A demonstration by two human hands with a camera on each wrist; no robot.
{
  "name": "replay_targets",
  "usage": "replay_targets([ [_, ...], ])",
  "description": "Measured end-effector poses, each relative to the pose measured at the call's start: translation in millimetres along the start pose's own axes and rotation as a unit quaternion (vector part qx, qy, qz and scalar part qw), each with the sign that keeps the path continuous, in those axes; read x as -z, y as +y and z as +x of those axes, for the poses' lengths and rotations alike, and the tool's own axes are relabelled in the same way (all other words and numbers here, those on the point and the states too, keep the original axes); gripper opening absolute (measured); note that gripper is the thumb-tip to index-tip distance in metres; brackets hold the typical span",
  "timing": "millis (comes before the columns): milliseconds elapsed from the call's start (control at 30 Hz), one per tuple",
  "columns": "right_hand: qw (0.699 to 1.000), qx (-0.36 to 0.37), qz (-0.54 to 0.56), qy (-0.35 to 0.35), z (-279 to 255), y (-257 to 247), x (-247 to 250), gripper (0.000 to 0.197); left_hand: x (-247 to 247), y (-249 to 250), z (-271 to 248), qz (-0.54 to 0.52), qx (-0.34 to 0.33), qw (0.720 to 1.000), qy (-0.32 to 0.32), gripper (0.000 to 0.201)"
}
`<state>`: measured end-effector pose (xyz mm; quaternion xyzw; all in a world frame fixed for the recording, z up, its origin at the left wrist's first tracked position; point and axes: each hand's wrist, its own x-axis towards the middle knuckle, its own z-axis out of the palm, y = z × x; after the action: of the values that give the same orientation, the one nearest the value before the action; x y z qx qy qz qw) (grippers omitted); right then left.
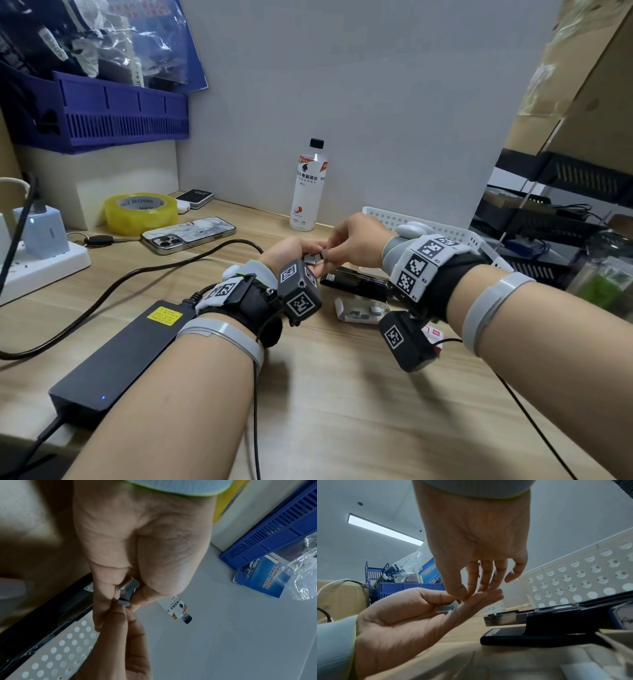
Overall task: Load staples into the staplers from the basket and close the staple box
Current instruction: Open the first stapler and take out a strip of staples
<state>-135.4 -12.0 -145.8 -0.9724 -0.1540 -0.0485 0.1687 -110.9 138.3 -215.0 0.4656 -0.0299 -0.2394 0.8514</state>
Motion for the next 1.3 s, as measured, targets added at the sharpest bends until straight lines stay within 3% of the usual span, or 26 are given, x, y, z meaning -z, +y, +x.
replay_targets([
  [233,0.999,0.018,-0.003,0.026,2.0,3.9,-4.4,0.005,-12.6,-1.9,-10.6,-0.022,-0.002,0.999,0.045,0.035],
  [400,0.999,0.037,0.007,0.039,0.0,7.1,0.6,0.006,-10.0,-1.5,-6.4,-0.097,-0.008,0.994,0.044,0.039],
  [500,0.996,0.046,0.002,0.071,-0.3,10.6,3.6,0.003,-9.7,-0.7,-10.2,-0.138,0.009,0.99,0.032,0.027],
  [633,0.994,0.07,-0.01,0.089,0.5,13.2,2.3,0.008,-16.4,-1.7,-17.2,-0.118,0.019,0.993,0.009,0.015],
  [767,0.994,0.082,-0.01,0.065,2.0,13.5,4.2,0.011,-8.8,-1.9,-15.9,-0.141,0.033,0.989,-0.009,0.05],
  [833,0.994,0.09,0.002,0.057,1.6,14.8,6.9,0.011,-6.3,-2.1,-15.3,-0.148,0.043,0.988,-0.018,0.054],
  [1000,0.991,0.117,0.069,0.022,-0.4,23.4,18.2,0.011,-2.4,1.7,-16.2,-0.191,0.099,0.976,-0.033,0.039],
  [1133,0.986,0.123,0.108,-0.018,-1.5,30.5,22.5,0.01,-3.0,-1.0,-16.8,-0.203,0.115,0.971,-0.049,0.053],
  [1300,0.981,0.115,0.147,-0.05,-0.7,37.1,23.6,0.018,-9.0,0.3,-21.8,-0.147,0.139,0.977,-0.063,0.021],
])
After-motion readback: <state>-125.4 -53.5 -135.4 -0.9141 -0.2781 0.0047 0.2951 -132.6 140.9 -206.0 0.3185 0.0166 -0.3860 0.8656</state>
